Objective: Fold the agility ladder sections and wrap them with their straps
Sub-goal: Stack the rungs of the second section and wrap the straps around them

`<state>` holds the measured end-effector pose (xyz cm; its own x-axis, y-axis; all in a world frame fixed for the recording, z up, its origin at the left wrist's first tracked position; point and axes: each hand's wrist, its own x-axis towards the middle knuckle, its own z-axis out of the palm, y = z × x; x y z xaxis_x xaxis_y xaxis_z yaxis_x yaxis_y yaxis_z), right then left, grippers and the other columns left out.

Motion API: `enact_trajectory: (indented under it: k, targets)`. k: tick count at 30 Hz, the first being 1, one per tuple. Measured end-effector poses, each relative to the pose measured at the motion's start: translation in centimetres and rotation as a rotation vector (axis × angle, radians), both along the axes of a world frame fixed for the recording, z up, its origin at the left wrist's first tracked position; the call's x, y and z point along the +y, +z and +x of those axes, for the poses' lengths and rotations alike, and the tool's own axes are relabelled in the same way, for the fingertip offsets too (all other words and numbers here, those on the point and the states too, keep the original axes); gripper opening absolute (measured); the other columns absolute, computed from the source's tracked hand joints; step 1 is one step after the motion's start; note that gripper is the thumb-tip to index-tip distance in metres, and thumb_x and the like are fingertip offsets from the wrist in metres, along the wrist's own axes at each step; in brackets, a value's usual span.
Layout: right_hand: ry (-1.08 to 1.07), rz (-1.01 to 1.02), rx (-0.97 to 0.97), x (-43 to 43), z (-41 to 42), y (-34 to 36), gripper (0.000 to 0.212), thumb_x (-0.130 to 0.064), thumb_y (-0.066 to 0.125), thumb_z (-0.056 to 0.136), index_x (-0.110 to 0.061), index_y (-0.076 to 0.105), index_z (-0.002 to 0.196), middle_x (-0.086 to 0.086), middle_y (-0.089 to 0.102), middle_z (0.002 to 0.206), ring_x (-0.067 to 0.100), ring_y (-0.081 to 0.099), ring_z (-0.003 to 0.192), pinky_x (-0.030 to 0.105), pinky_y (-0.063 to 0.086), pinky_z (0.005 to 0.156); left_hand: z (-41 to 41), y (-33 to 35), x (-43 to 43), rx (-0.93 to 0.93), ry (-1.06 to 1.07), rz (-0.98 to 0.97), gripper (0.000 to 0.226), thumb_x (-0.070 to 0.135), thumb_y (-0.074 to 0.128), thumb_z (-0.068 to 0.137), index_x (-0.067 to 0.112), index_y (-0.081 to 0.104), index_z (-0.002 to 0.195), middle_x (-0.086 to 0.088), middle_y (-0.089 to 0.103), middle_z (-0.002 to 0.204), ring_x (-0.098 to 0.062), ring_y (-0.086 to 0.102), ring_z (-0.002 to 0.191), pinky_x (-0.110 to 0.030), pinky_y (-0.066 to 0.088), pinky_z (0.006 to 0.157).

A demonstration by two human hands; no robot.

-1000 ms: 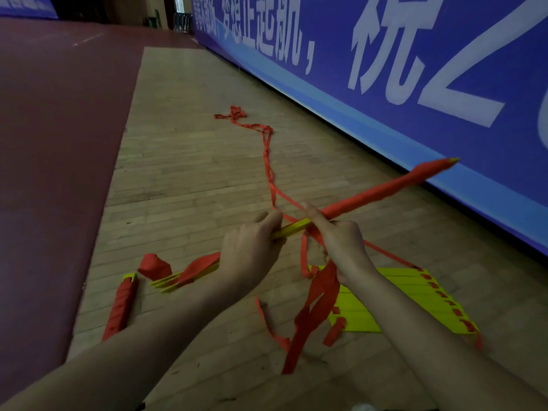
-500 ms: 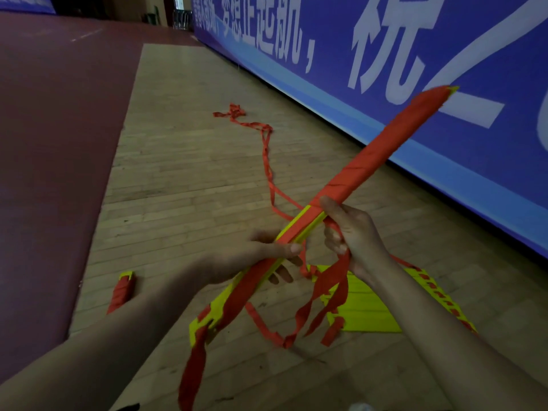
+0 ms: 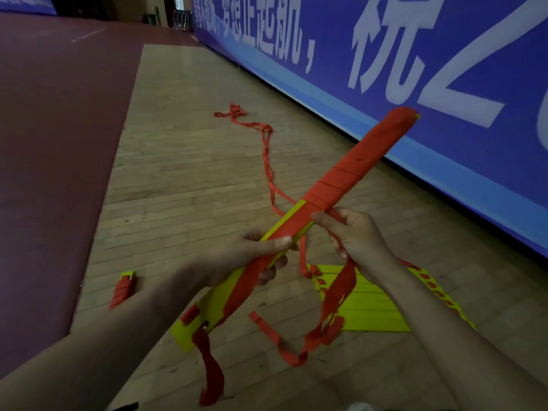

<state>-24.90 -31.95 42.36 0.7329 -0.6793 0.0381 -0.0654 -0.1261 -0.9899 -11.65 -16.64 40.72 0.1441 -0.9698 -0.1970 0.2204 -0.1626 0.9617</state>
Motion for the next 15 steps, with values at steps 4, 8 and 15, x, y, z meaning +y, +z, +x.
enact_trajectory:
  k: [4, 8, 15]
  targets:
    - [-0.011, 0.030, 0.008, -0.1, -0.2, 0.1, 0.019, -0.026, 0.064, 0.090, -0.010, 0.068, 0.082, 0.000, 0.036, 0.041, 0.007, 0.029, 0.027, 0.013, 0.023, 0.031, 0.4, 0.2, -0.5, 0.045, 0.062, 0.072, 0.030, 0.033, 0.055, 0.086, 0.008, 0.060, 0.102, -0.003, 0.055, 0.066, -0.015, 0.047, 0.046, -0.021, 0.037, 0.043]
    - [0.014, 0.009, 0.067, -0.5, -0.4, -0.3, 0.017, -0.025, 0.063, 0.091, -0.009, 0.069, 0.088, -0.001, 0.043, 0.043, 0.007, 0.035, 0.030, 0.016, 0.029, 0.032, 1.0, -0.4, -0.9, 0.072, 0.100, 0.070, 0.045, 0.033, 0.057, 0.081, 0.006, 0.058, 0.118, -0.004, 0.057, 0.070, -0.015, 0.051, 0.051, -0.024, 0.040, 0.048]
    - [0.015, -0.128, 0.094, -0.2, -0.2, -0.4, 0.018, -0.016, 0.072, 0.083, -0.015, 0.064, 0.067, 0.006, 0.054, 0.051, 0.005, 0.037, 0.027, 0.015, 0.027, 0.032, 0.2, -1.0, -1.2, -0.082, 0.198, 0.106, 0.020, 0.023, 0.050, 0.094, 0.008, 0.057, 0.107, -0.004, 0.051, 0.081, -0.012, 0.046, 0.062, -0.024, 0.039, 0.057]
